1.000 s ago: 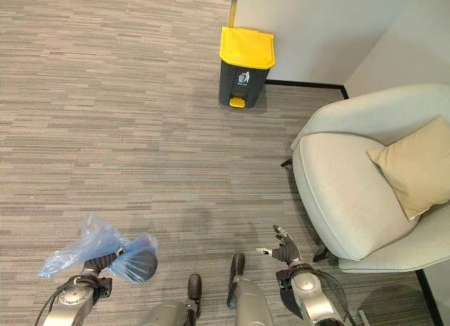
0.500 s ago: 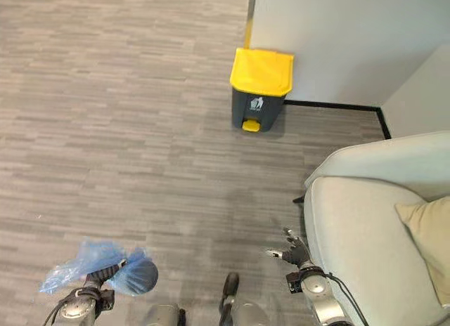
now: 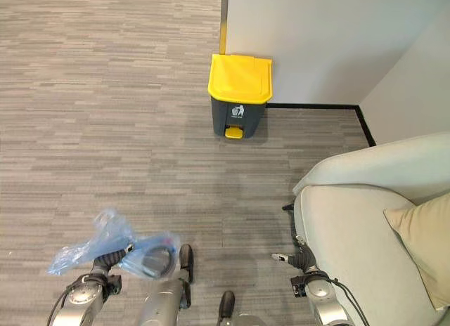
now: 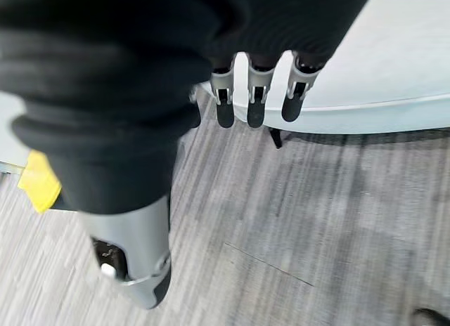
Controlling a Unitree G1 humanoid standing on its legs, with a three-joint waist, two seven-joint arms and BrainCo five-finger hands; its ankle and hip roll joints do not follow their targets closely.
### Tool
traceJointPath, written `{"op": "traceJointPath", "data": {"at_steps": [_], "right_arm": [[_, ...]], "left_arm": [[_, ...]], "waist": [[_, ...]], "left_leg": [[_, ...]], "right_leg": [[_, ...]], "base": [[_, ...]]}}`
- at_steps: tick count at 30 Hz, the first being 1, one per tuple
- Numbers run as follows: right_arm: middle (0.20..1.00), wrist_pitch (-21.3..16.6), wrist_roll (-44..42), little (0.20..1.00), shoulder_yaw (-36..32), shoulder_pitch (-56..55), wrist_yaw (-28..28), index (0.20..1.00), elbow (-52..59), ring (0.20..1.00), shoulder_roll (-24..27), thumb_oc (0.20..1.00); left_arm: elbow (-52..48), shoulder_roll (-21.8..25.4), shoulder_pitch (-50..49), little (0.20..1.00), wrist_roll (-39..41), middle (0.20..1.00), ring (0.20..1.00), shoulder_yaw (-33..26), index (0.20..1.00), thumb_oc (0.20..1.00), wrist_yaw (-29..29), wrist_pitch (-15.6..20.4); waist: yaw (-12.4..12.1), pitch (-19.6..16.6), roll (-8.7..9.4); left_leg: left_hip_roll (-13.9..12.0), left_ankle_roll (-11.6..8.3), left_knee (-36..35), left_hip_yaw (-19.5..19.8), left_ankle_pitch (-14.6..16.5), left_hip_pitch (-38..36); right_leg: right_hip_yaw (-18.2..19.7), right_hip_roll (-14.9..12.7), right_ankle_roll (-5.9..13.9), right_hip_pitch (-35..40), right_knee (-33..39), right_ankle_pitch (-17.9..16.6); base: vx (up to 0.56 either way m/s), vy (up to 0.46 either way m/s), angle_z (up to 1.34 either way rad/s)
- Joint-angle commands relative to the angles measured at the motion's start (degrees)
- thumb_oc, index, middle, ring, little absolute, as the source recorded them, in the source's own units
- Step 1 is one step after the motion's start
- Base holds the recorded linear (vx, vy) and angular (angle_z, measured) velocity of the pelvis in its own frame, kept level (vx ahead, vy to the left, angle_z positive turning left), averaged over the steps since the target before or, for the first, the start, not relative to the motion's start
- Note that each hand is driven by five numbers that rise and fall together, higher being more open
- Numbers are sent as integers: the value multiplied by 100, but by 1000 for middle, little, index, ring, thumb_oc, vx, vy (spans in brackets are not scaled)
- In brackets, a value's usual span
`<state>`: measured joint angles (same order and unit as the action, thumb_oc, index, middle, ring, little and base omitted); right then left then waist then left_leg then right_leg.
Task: Gather garbage on tea table into small bin, then transfer packed bag to large trash can.
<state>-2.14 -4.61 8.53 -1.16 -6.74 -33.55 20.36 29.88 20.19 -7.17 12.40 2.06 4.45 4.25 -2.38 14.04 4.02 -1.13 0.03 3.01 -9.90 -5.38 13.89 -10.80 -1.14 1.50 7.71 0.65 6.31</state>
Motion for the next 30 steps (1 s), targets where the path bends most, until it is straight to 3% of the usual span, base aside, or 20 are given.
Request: {"op": "traceJointPath", "data": {"at_steps": [1, 5, 8, 9, 10, 11, 14, 16, 17, 18, 19, 20, 22, 24, 25, 26, 30], "right_arm": [[1000, -157, -45, 1000, 2, 19, 30, 1000, 185, 1000, -48, 1000], [1000, -159, -48, 1000, 54, 146, 71, 1000, 254, 1000, -156, 1000], [1000, -142, -84, 1000, 87, 144, 84, 1000, 263, 1000, -228, 1000], [1000, -128, -111, 1000, 108, 173, 86, 1000, 248, 1000, -220, 1000], [1000, -119, -115, 1000, 114, 195, 91, 1000, 252, 1000, -209, 1000], [1000, -119, -143, 1000, 117, 205, 93, 1000, 258, 1000, -199, 1000], [1000, -99, -162, 1000, 105, 202, 112, 1000, 255, 1000, -130, 1000], [1000, -101, -161, 1000, 95, 181, 112, 1000, 254, 1000, -129, 1000], [1000, -88, -140, 1000, 90, 111, 138, 1000, 247, 1000, -131, 1000], [1000, -92, -158, 1000, 41, 31, 151, 1000, 249, 1000, -128, 1000], [1000, -119, -170, 1000, -3, -32, 135, 1000, 246, 1000, -88, 1000], [1000, -151, -197, 1000, -35, -66, 117, 1000, 278, 1000, -39, 1000], [1000, -136, -192, 1000, -98, -78, 81, 1000, 297, 1000, 72, 1000], [1000, -155, -200, 1000, -125, -10, 41, 1000, 280, 1000, 220, 1000], [1000, -156, -202, 1000, -147, 15, 16, 1000, 261, 1000, 251, 1000], [1000, -139, -197, 1000, -155, 6, -53, 1000, 148, 1000, 261, 1000], [1000, -127, -185, 1000, -144, -41, -116, 1000, 92, 1000, 199, 1000]], "left_arm": [[-453, 352, -13, 200, 43, 200, 200, -58, 200, 200, -14, 255], [-418, 534, 123, 200, -19, 200, 200, -82, 200, 200, 43, 225], [-409, 568, 142, 200, 0, 200, 200, -105, 200, 200, 94, 231], [-398, 561, 140, 200, 52, 200, 200, -111, 200, 200, 135, 240], [-391, 552, 131, 200, 66, 200, 200, -112, 200, 200, 137, 234], [-387, 546, 121, 200, 91, 200, 200, -117, 200, 200, 136, 234], [-298, 489, 112, 200, 122, 200, 200, -158, 200, 200, 122, 254], [-284, 475, 116, 200, 122, 200, 200, -162, 200, 200, 122, 263], [-269, 462, 135, 200, 112, 200, 200, -178, 200, 200, 108, 285], [-297, 436, 91, 200, 72, 200, 200, -175, 200, 200, 77, 290], [-303, 385, 17, 200, 46, 200, 200, -192, 200, 200, 66, 272], [-308, 321, -16, 200, 57, 200, 200, -183, 200, 200, 53, 263], [-352, 264, -3, 200, 163, 200, 200, -157, 200, 200, 21, 247], [-281, 191, 94, 200, 133, 200, 200, -52, 200, 200, 5, 231], [-279, 199, 125, 200, 140, 200, 200, -20, 200, 200, -9, 229], [-239, 206, 181, 200, 135, 200, 200, 45, 200, 200, -6, 238], [-277, 232, 173, 200, 96, 200, 200, 61, 200, 200, 13, 222]], "waist": [[-248, -234, 215], [-206, -113, 276], [-153, -41, 231], [-96, -17, 179], [-64, 19, 154], [-31, 52, 129], [100, 115, 81], [138, 131, 70], [248, 109, 79], [288, -62, 133], [349, -208, 50], [383, -284, -6], [411, -339, -39], [331, -258, 0], [296, -210, 49], [226, -109, 36], [126, -43, 16]], "left_leg": [[-53, -196, 773, 142, 618, 232], [95, 126, 1001, 150, 1027, 27], [149, 247, 929, 128, 1235, -332], [193, 237, 850, 161, 1435, -586], [187, 260, 782, 124, 1385, -662], [229, 245, 712, 186, 1539, -879], [300, 184, 539, 251, 1681, -1288], [303, 148, 526, 297, 1733, -1385], [312, 12, 413, 486, 1885, -1713], [289, -117, 411, 625, 2041, -1949], [-3, -371, 608, 629, 1858, -2036], [-226, -537, 1135, 596, 1457, -1865], [-482, -597, 1618, 423, 973, -1640], [-252, -383, 1330, 410, 1435, -1085], [-127, -367, 1267, 419, 1399, -655], [-160, -425, 1076, 241, 976, -201], [-341, -525, 590, -19, 415, -60]], "right_leg": [[110, -377, 434, -468, -659, 249], [291, -603, 651, -1036, -2057, -50], [205, -710, 613, -1568, -2606, -352], [36, -802, 596, -1826, -2404, -313], [-100, -823, 555, -1948, -2226, -415], [-146, -827, 603, -2086, -2062, -388], [-433, -922, 693, -2441, -1084, -832], [-465, -909, 724, -2507, -849, -920], [-450, -974, 831, -2752, -458, -1165], [-363, -995, 779, -2528, -413, -1282], [-499, -911, 670, -2393, -477, -1206], [-607, -793, 549, -2189, -449, -1121], [-759, -654, 378, -1892, -382, -852], [-625, -581, 345, -1566, -295, -531], [-527, -591, 335, -1469, -274, -484], [-471, -489, 301, -1195, -209, -370], [-416, -338, 254, -890, -272, -164]], "base": [[272, 189, -14], [173, 178, -9], [256, 140, 11], [347, 124, -13], [432, 95, -28], [210, 22, -26], [466, -38, 10], [362, -131, 23], [831, -394, 58], [1126, -599, 80], [891, -580, 105], [589, -450, 116], [452, -333, 38], [445, -191, -45], [401, -47, -43], [310, 2, -87], [241, 67, -66]]}}
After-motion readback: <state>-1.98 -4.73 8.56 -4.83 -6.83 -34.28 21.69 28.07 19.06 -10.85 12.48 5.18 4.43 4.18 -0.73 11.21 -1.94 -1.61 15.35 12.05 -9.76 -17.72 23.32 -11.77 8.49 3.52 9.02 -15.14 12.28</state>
